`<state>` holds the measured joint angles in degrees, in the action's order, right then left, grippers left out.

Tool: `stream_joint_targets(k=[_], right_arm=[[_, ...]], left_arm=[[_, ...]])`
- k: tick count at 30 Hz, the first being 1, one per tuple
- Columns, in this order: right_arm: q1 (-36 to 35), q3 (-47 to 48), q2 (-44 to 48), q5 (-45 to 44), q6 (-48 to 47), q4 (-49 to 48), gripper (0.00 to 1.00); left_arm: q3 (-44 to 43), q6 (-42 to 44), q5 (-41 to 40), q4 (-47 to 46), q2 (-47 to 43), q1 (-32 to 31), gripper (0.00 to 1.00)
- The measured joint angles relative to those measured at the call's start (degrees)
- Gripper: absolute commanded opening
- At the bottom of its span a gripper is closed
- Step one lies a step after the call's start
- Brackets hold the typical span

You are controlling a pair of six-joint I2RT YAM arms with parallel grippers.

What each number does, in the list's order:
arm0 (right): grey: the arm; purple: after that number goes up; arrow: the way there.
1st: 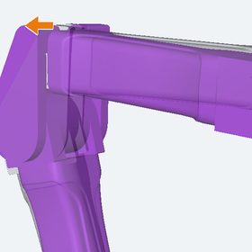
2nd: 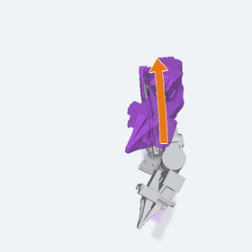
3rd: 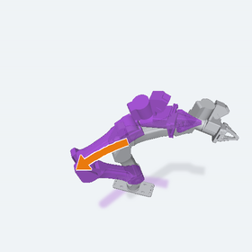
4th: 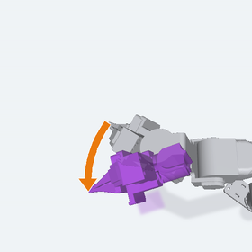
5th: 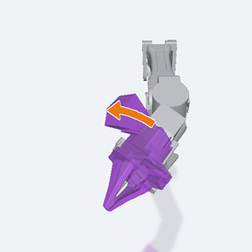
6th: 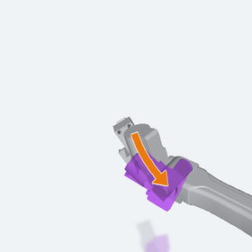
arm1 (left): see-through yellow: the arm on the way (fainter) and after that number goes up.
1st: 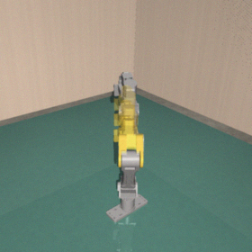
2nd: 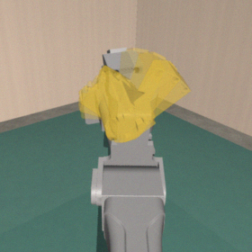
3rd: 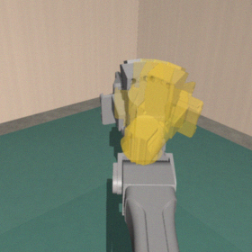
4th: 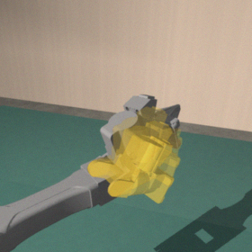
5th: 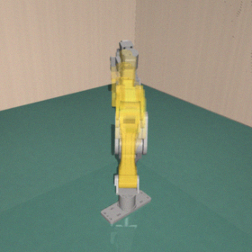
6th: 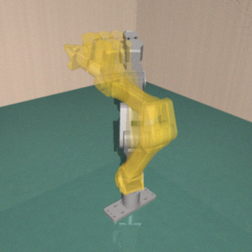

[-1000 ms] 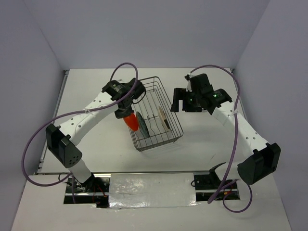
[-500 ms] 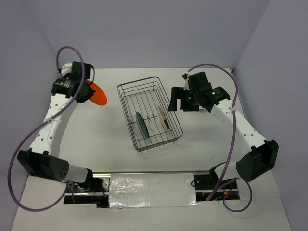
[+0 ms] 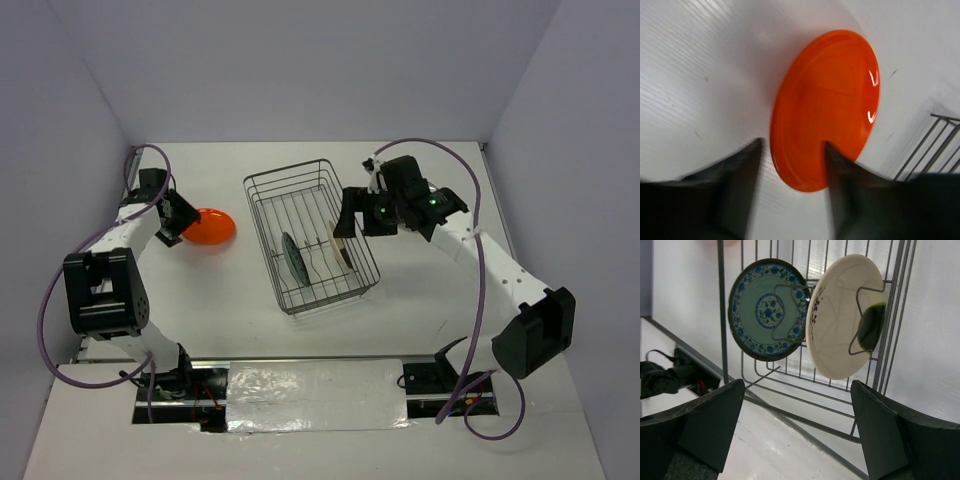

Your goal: Unload the plates from the dish rack

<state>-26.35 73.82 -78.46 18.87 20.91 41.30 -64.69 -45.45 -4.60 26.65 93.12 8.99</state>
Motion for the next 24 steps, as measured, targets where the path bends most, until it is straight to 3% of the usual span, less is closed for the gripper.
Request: stream_joint_targets(k=[1, 2, 7, 11, 15, 21, 24], right_arm=[[-1.07, 0.11, 0.09, -0.90, -0.15, -0.02, 0.94], [-2.40, 0.50, 0.11, -2.80, -0.26, 0.44, 0.94], [-10.93, 8.52, -4.76, -18.40, -0.11, 5.29, 0.82], [-13.22, 12.17, -10.38, -26.60, -0.31, 7.13, 0.70], [-13.55, 12.22, -15.02, -29.09, -0.46, 8.24, 0.58], [-13.66, 12.09, -19.06, -27.34, -1.22, 7.48, 0.53], [-13.68, 12.07, -20.37, -25.88, -1.31, 7.17, 0.38]], left_arm=[[0.26, 0.24, 0.04, -0.52, -0.28, 0.17, 0.99], [0.42, -0.50, -0.28, -0.61, -0.46, 0.26, 1.00], [0.37, -1.46, -2.78, 4.48, -0.48, 0.31, 0.99], [-1.40, -1.22, -4.50, 11.72, -0.52, 0.28, 0.99], [-3.37, 0.83, -3.02, 14.95, -3.69, -0.13, 1.00], [-6.03, 7.72, 8.07, 14.19, -11.13, -4.87, 1.00], [-6.16, 9.44, 12.44, 13.64, -12.94, -8.09, 1.00]])
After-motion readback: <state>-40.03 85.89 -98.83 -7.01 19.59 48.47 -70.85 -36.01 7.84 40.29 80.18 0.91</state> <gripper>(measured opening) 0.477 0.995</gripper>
